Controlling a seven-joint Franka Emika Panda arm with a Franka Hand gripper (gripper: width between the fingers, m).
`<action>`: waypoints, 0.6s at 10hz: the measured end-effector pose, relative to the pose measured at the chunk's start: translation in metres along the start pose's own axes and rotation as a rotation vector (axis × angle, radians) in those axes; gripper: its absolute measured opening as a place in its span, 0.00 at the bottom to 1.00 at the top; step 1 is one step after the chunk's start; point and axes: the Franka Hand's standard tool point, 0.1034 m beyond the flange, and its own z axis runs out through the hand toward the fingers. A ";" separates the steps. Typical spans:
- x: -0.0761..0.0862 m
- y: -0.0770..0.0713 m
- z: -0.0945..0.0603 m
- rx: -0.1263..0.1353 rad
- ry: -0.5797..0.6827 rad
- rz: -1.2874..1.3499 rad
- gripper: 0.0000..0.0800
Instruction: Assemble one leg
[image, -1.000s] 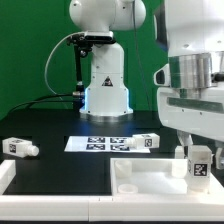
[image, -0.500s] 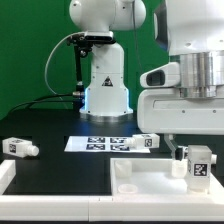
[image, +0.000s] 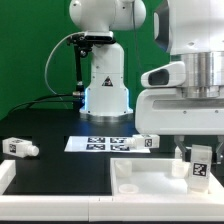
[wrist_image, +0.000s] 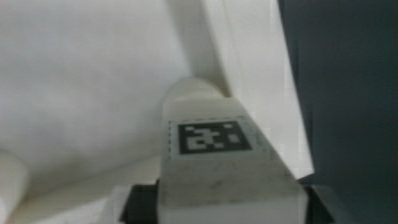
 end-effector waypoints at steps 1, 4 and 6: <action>0.000 0.000 0.000 -0.001 0.000 0.079 0.36; 0.000 0.002 0.001 -0.008 0.005 0.519 0.36; -0.001 0.001 0.002 0.023 -0.025 0.945 0.36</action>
Offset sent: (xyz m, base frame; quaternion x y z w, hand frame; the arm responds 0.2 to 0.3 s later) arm 0.0015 -0.0048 -0.0036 -0.0281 0.0029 0.3811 0.9241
